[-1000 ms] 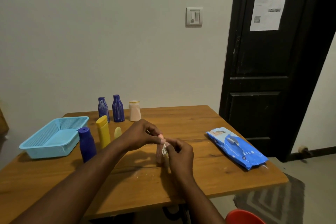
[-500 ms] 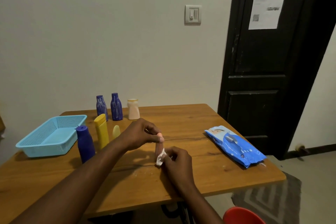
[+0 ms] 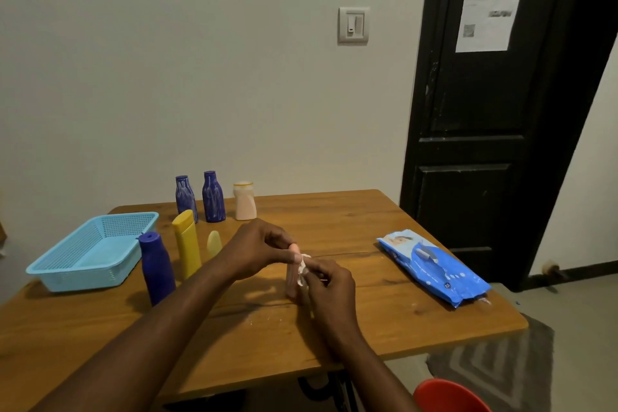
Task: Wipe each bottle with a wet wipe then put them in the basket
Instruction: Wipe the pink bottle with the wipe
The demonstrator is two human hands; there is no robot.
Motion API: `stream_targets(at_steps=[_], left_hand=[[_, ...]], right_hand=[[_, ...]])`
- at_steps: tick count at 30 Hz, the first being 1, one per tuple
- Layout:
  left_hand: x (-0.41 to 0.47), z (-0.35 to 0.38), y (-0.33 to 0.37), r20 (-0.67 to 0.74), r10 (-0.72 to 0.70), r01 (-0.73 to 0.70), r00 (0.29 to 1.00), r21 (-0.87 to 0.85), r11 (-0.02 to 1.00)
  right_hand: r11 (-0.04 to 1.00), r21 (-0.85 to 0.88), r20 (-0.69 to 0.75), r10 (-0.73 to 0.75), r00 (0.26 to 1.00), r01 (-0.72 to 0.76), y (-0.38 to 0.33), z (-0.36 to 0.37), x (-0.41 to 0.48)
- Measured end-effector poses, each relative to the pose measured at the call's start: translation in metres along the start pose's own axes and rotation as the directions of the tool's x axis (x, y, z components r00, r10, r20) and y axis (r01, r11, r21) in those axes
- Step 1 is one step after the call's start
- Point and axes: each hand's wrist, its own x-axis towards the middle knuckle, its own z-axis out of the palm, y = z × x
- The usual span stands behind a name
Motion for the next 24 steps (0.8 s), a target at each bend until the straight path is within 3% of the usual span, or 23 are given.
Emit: stream_targets(at_steps=[3,7,12,14,19,24], left_hand=[[0.0,-0.001,-0.001,0.008,0.005,-0.005,1.0,-0.008,1.0],[0.0,-0.003,-0.003,0.051,0.026,-0.026,0.998,-0.005,1.0],[0.0,-0.003,-0.006,0.022,0.024,-0.025,0.999,0.023,0.999],[0.0,-0.003,-0.005,0.036,0.017,-0.018,0.999,0.013,1.0],[-0.001,-0.003,-0.002,0.058,0.029,-0.028,0.998,-0.013,1.0],[-0.001,-0.003,0.0,0.057,0.014,-0.015,0.998,0.011,1.0]], right_hand=[[0.992,0.008,-0.043,-0.125,0.991,0.126,-0.007,0.003,0.001],[0.946,-0.09,0.008,-0.312,0.95,0.312,-0.012,0.006,0.019],[0.847,-0.329,0.274,-0.338,0.9,0.418,-0.015,0.001,0.042],[0.803,-0.381,0.307,-0.359,0.882,0.459,-0.014,-0.004,0.04],[0.837,-0.337,0.204,-0.382,0.901,0.431,-0.009,-0.009,0.021],[0.851,-0.375,0.224,-0.301,0.927,0.367,-0.018,-0.003,0.041]])
